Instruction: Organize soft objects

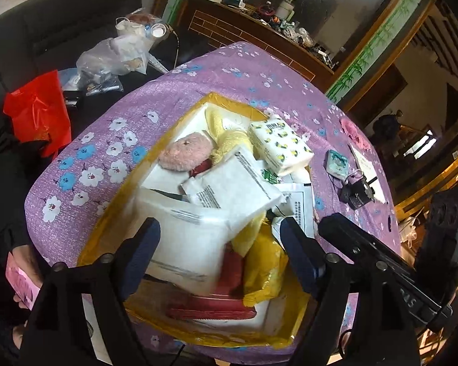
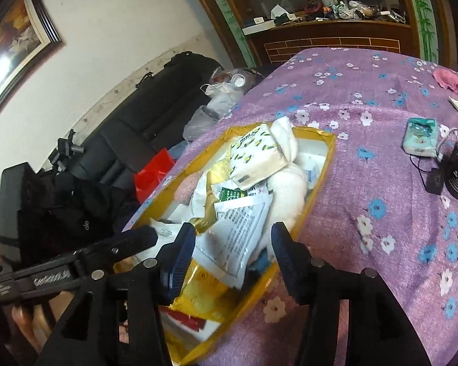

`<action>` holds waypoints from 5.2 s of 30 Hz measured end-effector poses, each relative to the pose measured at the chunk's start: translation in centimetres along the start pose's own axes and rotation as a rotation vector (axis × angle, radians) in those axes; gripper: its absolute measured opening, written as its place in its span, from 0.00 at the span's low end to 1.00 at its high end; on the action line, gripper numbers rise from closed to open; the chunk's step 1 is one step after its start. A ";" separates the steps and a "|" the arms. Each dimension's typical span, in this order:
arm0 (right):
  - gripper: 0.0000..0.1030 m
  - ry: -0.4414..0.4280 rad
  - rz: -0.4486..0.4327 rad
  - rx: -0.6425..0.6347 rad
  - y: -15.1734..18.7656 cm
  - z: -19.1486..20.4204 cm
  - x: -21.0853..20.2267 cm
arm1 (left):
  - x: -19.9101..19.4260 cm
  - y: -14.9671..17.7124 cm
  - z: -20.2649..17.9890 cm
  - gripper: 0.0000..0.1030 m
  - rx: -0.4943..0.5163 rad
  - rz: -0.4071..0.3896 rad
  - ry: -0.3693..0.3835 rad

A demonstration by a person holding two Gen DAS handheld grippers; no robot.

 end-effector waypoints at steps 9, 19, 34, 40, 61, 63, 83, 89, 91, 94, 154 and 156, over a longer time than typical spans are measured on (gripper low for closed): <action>0.72 0.064 -0.025 0.038 2.1 -4.3 -4.8 | -1.5 1.5 -4.7 0.79 0.095 -0.047 -0.001; 0.74 0.160 -0.009 0.045 4.0 -7.5 -8.7 | -1.7 3.6 -10.1 0.78 0.225 -0.040 0.010; 0.74 0.166 0.004 0.122 5.7 -12.0 -11.6 | -0.4 6.0 -14.2 0.78 0.308 0.021 0.008; 0.74 0.170 0.008 0.158 5.8 -13.3 -11.6 | 0.7 6.3 -14.7 0.78 0.303 0.051 0.005; 0.73 0.195 -0.006 0.170 3.7 -15.0 -10.4 | 2.6 2.9 -14.5 0.78 0.231 0.024 0.076; 0.73 0.196 -0.016 0.157 2.7 -14.7 -10.4 | 2.6 2.4 -14.0 0.78 0.213 0.019 0.082; 0.69 0.682 0.155 0.057 -12.4 -19.0 4.8 | 2.1 -1.7 -9.5 0.78 0.180 -0.060 0.097; 0.67 0.798 0.244 0.010 -12.2 -19.4 8.7 | 2.2 -1.7 -8.9 0.78 0.170 -0.057 0.095; 0.55 0.805 0.283 0.014 -11.6 -19.7 9.7 | 2.1 -1.7 -9.0 0.78 0.173 -0.057 0.098; 0.47 0.805 0.264 -0.005 -11.4 -20.0 9.8 | 1.7 -1.6 -9.1 0.78 0.175 -0.061 0.096; 0.47 0.037 0.021 -0.117 6.2 -5.3 -10.8 | 1.2 7.0 -16.0 0.18 0.135 0.203 0.317; 0.47 0.019 0.018 -0.131 5.4 -4.4 -10.1 | 0.7 6.1 -15.0 0.18 0.126 0.179 0.302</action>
Point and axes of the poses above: each gripper's, at about its wrist camera, not at the fingertips, and x roughly the way its jaws point, z to its left, y to its underside, the point moved 6 cm from there along x, roughly the way its jaws point, and after that the axes turned 7 degrees about -z, right-handed, at the moved point
